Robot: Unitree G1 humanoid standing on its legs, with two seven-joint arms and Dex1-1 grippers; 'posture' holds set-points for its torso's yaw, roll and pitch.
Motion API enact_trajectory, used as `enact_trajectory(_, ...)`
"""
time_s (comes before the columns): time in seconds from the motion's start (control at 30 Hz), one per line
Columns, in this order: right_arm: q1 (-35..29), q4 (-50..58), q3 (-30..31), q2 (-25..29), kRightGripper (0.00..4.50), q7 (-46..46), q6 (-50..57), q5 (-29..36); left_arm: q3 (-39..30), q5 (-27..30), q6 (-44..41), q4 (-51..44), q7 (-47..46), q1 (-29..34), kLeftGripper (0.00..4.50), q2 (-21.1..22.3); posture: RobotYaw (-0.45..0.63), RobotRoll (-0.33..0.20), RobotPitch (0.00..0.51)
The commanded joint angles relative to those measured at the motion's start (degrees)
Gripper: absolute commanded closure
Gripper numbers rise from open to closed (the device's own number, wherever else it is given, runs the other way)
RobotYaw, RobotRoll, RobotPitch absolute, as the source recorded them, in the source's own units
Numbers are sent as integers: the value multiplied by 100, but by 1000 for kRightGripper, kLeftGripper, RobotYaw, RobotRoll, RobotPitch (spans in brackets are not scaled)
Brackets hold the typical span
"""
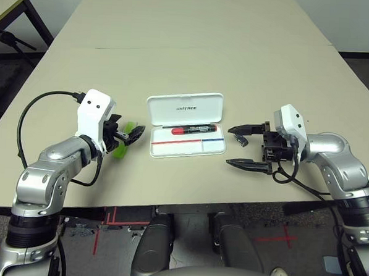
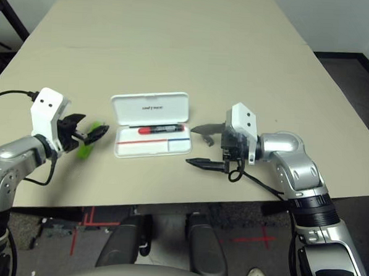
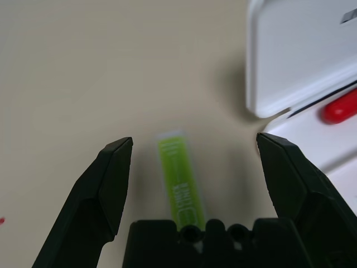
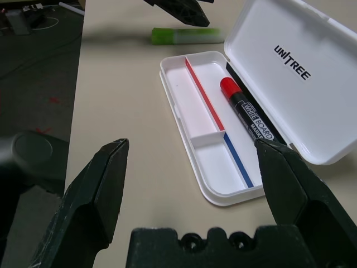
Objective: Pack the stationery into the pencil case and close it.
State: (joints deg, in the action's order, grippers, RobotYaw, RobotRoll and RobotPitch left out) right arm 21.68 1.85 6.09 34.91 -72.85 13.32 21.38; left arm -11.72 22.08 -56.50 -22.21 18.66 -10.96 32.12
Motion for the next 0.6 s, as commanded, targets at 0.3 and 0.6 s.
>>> enact_trajectory(0.3,-71,71,104,15,19,59,-23,-56,48,-124,-814,233,-366,-169,0,-43,27,0,156)
enact_trajectory(0.6,-129,143,128,12,19,135,-15,-65,281,-172,-1214,286,-342,-276,0,52,16,0,163)
